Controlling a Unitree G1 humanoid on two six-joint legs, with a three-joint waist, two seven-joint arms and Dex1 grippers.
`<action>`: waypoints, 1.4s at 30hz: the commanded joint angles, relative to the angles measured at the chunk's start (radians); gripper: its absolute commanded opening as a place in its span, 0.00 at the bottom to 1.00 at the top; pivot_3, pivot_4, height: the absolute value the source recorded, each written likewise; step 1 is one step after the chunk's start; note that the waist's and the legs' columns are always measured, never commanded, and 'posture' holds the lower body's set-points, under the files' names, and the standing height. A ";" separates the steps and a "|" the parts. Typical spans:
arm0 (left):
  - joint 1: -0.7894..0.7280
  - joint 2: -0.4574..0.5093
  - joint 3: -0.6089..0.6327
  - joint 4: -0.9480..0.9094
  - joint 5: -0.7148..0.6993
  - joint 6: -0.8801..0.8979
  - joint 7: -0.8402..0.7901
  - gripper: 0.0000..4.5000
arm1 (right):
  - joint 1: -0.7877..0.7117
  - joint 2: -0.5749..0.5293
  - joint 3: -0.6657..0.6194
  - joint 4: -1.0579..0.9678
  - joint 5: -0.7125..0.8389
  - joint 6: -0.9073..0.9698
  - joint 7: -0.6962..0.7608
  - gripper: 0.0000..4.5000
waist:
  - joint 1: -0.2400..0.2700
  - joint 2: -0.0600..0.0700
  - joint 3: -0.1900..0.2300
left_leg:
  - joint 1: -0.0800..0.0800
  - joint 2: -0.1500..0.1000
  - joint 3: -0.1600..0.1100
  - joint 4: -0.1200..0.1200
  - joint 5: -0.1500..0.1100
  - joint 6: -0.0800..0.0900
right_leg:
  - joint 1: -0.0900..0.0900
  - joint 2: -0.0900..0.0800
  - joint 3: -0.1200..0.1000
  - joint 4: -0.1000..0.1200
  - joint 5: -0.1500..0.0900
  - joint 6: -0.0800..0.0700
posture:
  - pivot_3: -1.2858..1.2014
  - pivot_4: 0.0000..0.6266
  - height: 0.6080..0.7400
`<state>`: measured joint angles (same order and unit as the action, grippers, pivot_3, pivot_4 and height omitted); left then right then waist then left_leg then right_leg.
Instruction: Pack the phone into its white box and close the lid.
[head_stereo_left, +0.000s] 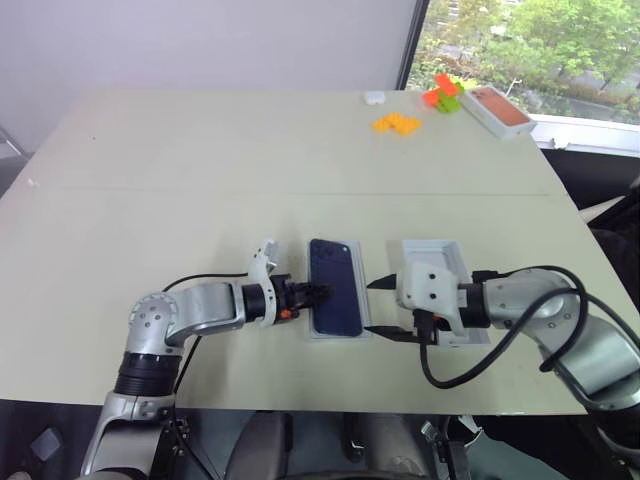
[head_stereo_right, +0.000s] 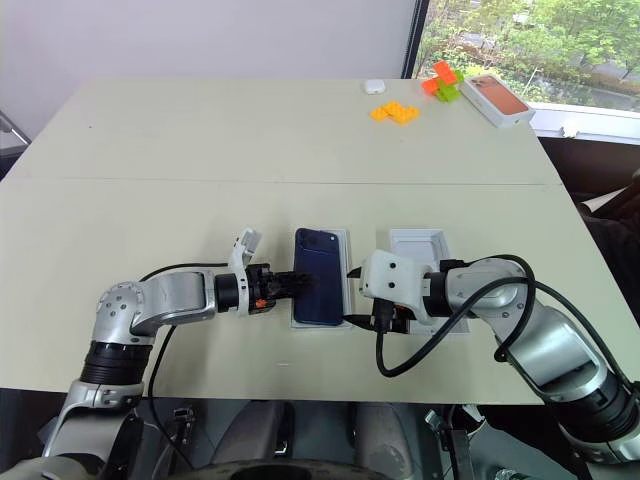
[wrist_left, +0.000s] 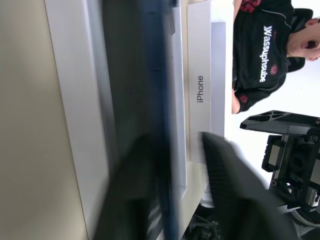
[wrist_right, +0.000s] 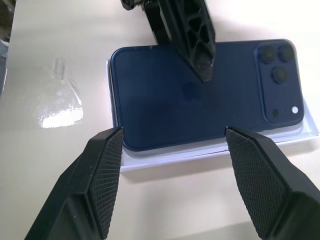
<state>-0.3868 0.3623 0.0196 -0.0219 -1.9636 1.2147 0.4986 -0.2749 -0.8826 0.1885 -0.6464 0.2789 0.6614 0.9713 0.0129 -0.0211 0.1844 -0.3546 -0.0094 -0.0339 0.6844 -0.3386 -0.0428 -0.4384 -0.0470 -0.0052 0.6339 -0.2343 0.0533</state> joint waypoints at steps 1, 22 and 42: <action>-0.003 0.015 0.031 -0.034 -0.009 0.007 -0.024 0.71 | -0.003 -0.009 -0.019 -0.027 0.009 -0.008 -0.002 0.75 | 0.000 0.000 0.000 | 0.000 0.000 0.000 0.000 0.000 0.000 | 0.001 0.000 0.000 0.000 0.000 0.000 | 0.52 0.24 1.00; 0.021 0.353 0.023 -0.151 -0.009 0.031 -0.286 0.71 | -0.029 0.010 0.005 0.028 0.001 -0.049 0.007 0.75 | -0.003 0.000 0.000 | 0.001 0.000 0.000 0.000 0.000 0.000 | 0.001 0.001 0.000 0.000 0.000 -0.001 | 0.52 0.24 1.00; 0.250 0.448 0.202 -0.339 0.825 -0.380 -0.711 0.72 | -0.028 0.036 -0.108 0.141 0.032 -0.040 -0.055 0.11 | 0.000 0.000 0.000 | 0.000 0.001 0.002 -0.001 -0.004 0.009 | 0.001 0.002 0.000 -0.002 0.000 -0.001 | 0.52 0.24 1.00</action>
<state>-0.1301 0.8152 0.1836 -0.3583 -1.1624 0.8471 -0.1913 -0.2991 -0.8364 0.1279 -0.4939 0.2973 0.6316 0.9135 0.0127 -0.0206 0.1844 -0.3547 -0.0087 -0.0324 0.6838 -0.3431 -0.0339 -0.4376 -0.0449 -0.0050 0.6321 -0.2341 0.0523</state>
